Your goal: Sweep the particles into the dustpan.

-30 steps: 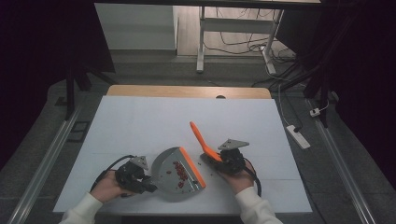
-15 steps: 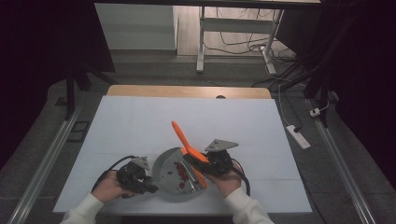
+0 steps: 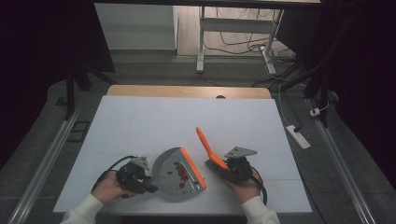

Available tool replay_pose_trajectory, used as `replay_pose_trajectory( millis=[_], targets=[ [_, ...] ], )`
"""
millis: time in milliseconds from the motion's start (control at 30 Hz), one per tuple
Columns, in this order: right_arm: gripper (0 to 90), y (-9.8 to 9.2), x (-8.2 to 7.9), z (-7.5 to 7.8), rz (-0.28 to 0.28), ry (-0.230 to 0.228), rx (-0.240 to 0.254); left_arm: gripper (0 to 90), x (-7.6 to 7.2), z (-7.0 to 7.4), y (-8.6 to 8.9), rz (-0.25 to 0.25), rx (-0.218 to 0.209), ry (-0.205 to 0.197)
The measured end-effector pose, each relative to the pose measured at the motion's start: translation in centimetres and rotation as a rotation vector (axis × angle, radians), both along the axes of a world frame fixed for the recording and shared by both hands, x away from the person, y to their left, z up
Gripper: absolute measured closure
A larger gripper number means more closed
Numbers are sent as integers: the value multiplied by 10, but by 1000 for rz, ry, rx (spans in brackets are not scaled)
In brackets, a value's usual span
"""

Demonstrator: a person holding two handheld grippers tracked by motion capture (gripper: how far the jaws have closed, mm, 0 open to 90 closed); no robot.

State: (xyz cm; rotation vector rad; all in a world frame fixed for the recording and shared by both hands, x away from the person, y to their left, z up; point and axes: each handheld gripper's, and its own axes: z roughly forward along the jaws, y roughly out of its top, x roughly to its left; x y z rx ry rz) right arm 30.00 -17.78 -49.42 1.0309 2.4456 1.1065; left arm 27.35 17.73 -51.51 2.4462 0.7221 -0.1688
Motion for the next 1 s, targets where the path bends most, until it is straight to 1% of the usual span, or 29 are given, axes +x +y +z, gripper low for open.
replay_pose_trajectory(
  millis=[67,133,300,400,433,467,500,533,600,667,733,767,833,1000],
  targets=[
    [698,5,-6,1,4,-2,-30,617,0,0,0,-1,2,-1],
    [698,9,-12,1,19,4,-39,617,0,0,0,5,0,-1],
    [698,19,-22,1,69,23,-32,617,0,0,0,3,1,0],
    [698,26,-26,3,98,30,1,617,1,0,1,-3,3,0],
    [699,27,-27,4,108,28,19,617,1,0,1,-2,2,0],
    [699,27,-26,6,124,47,63,617,1,0,1,-1,1,0],
    [698,27,-26,7,128,58,92,617,1,0,1,-2,1,1],
    [698,28,-26,8,130,46,91,617,1,0,0,-1,2,0],
    [699,28,-25,11,116,15,73,617,1,0,0,0,1,-4],
    [699,22,-22,12,100,8,95,617,1,-1,1,2,-5,-10],
    [699,16,-17,14,78,-4,103,616,0,-1,0,7,-12,-21],
    [698,9,-13,14,56,-6,112,617,1,-2,1,10,-14,-23],
    [698,5,-11,14,49,-9,116,616,2,-2,1,7,-14,-29],
    [698,-7,-2,13,12,-26,124,616,1,-2,3,26,-23,-55]
  ],
)
